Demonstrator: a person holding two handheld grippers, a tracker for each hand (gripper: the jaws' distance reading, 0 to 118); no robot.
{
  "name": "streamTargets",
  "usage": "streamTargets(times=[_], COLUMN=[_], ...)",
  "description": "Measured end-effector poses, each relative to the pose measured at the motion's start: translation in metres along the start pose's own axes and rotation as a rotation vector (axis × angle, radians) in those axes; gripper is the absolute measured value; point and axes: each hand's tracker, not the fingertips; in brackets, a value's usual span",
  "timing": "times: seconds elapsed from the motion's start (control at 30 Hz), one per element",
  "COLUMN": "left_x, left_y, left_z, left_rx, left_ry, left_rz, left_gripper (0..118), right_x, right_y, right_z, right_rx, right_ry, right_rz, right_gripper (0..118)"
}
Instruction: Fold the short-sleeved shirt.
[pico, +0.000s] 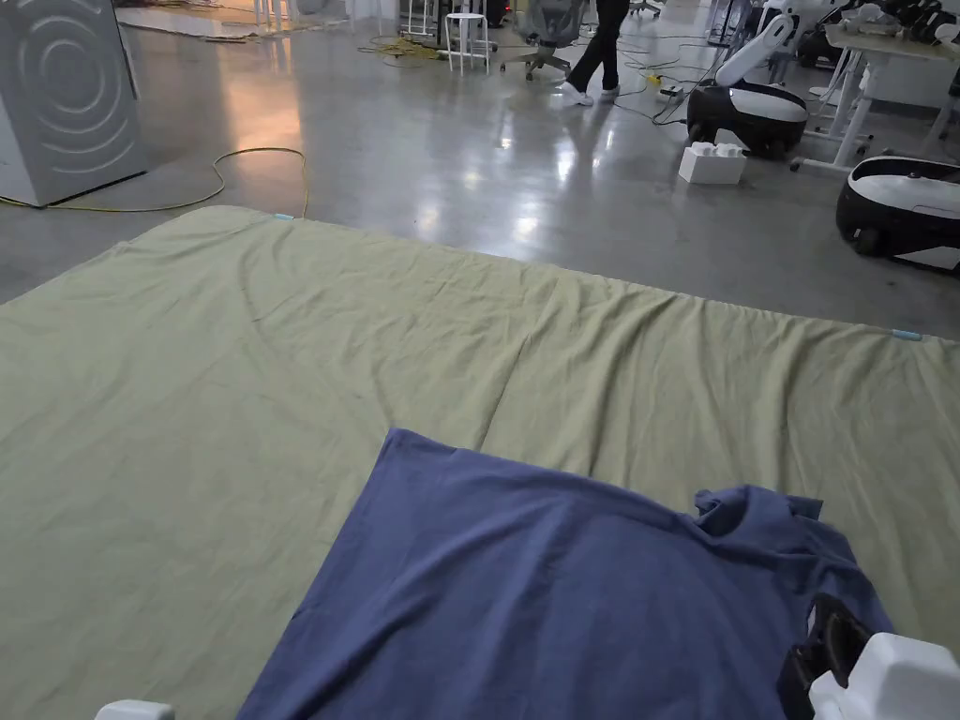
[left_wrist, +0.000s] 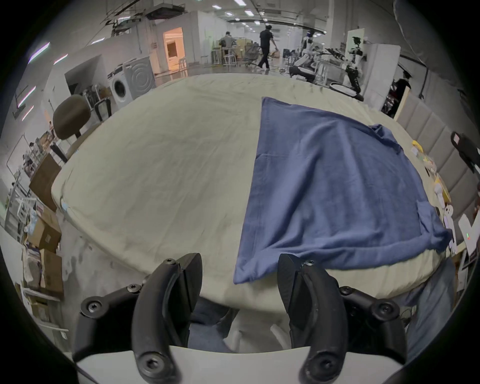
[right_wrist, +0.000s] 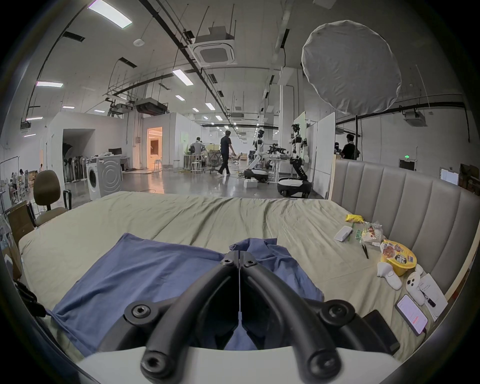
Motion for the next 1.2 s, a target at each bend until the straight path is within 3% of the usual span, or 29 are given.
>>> streamTargets(times=[0.43,0.47,0.6,0.73,0.83,0.87,1.0,1.1,1.2], left_x=[0.008,0.008,0.009,0.016,0.011,0.01,0.008,0.009,0.008], left_y=[0.026,0.025,0.026,0.025,0.025,0.025,0.026,0.028,0.027], left_z=[-0.064,-0.065,-0.062,-0.055,-0.053,-0.051,-0.038,-0.032,-0.033], left_rx=[-0.069,-0.067,-0.059,-0.064,-0.061,-0.061,-0.037,-0.027,-0.024], left_ry=[0.027,0.025,-0.042,-0.059,-0.068,-0.07,-0.065,-0.062,-0.061], left_rz=[-0.009,-0.009,-0.033,-0.05,-0.041,-0.042,-0.062,-0.058,-0.058], left_gripper=[58,54,9,9,9,9,9,9,9], right_x=[0.015,0.017,0.028,0.053,0.084,0.094,0.126,0.131,0.128], right_y=[-0.019,-0.021,-0.027,-0.029,-0.033,-0.036,-0.06,-0.088,-0.108], right_z=[0.004,0.005,0.014,0.033,0.044,0.046,0.051,0.052,0.045], right_rx=[-0.064,-0.07,-0.093,-0.153,-0.292,-0.349,-0.674,-0.784,-0.865], right_ry=[-0.026,-0.028,-0.037,-0.059,-0.08,-0.082,-0.075,-0.077,-0.055], right_rz=[0.009,0.004,0.007,0.035,0.052,0.053,0.025,0.045,0.001], right_gripper=[1,1,1,1,3,5,48,57,60])
